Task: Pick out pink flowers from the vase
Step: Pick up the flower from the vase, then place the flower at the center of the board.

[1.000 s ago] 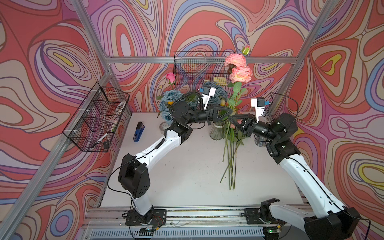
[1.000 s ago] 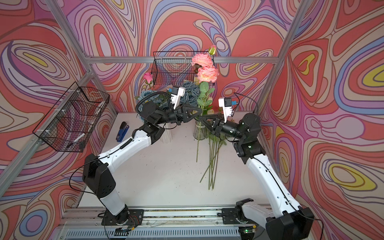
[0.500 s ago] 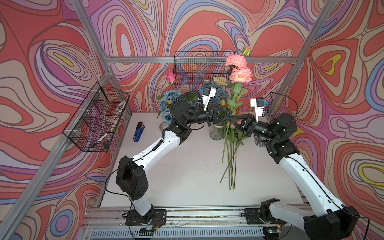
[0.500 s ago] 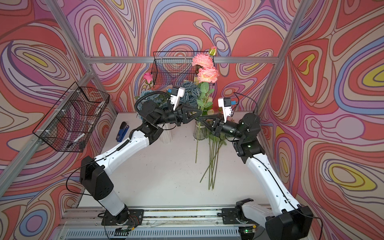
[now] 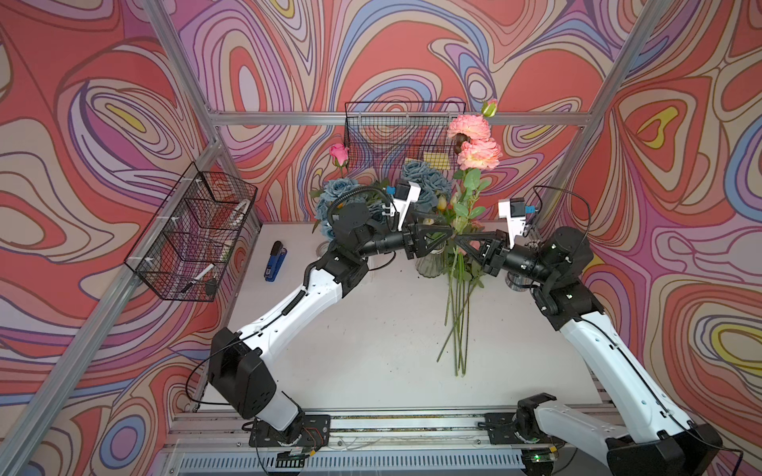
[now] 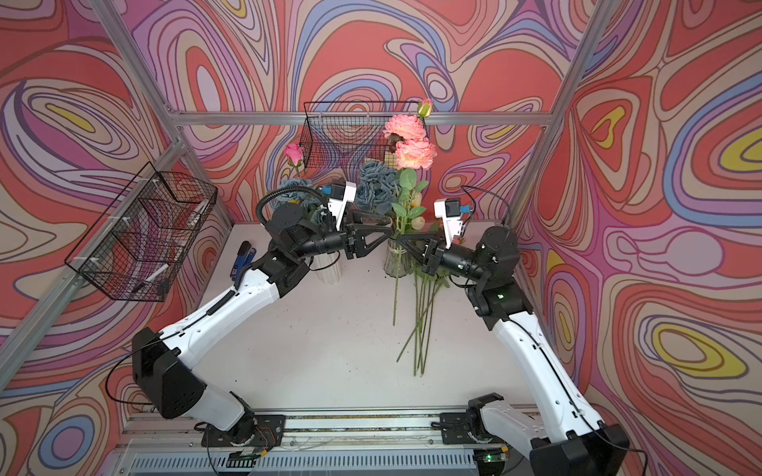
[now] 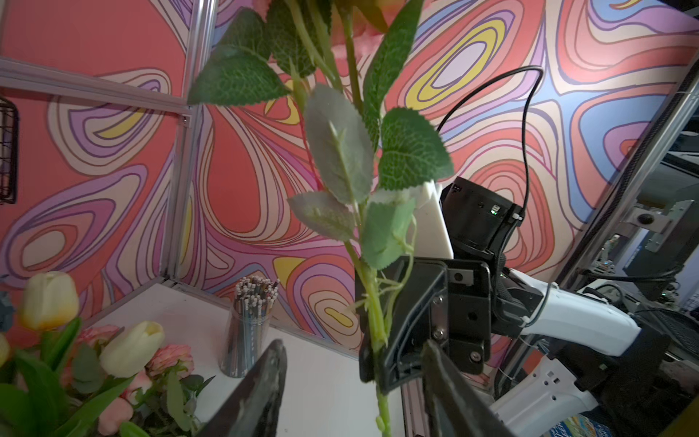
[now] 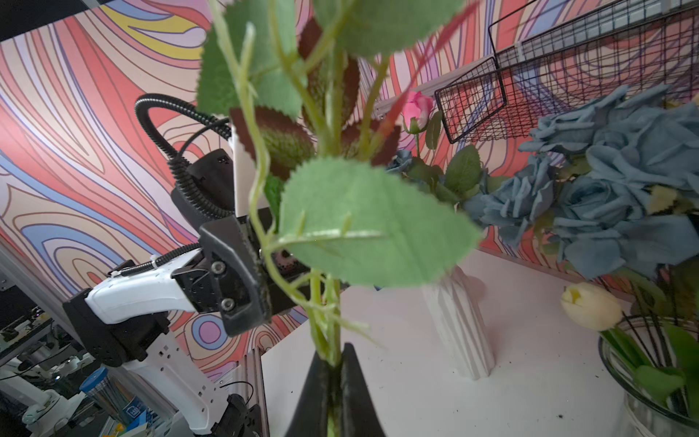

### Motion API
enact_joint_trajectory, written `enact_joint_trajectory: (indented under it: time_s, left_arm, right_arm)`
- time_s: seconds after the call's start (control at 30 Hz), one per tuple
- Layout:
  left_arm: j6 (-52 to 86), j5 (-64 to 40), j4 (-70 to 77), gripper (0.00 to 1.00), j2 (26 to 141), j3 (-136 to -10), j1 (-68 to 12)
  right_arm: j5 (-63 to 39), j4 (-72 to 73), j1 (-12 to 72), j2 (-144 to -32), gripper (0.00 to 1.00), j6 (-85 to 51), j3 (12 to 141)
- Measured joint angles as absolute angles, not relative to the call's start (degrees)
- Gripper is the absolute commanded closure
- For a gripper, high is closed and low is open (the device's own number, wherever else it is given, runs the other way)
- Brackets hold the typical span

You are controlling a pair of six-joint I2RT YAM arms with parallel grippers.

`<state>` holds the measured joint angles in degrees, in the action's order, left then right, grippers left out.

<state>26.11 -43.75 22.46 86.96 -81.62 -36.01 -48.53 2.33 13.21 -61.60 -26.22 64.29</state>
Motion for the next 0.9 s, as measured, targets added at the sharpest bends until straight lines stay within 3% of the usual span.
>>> enact_joint_trajectory:
  time_s: [0.3, 0.6, 0.67, 0.9]
  left_arm:
    - [19.49, -30.13, 22.52, 0.39, 81.41, -70.54, -36.38]
    - [10.94, -18.72, 22.61, 0.28, 80.01, -61.93, -43.4]
    - [10.22, -16.75, 23.62, 0.21, 79.59, -59.13, -44.31]
    - [9.98, -10.31, 27.07, 0.14, 79.53, -47.92, -45.54]
  right_arm:
    - [-28.73, -11.84, 13.21, -60.86, 1.0, -18.35, 64.77]
    - [-3.64, -20.82, 13.19, -60.88, 1.0, -16.56, 63.24]
    - [-0.25, -21.78, 13.19, -61.32, 1.0, -16.58, 62.15]
    - [5.3, -24.97, 13.19, -67.55, 1.0, -17.06, 59.48]
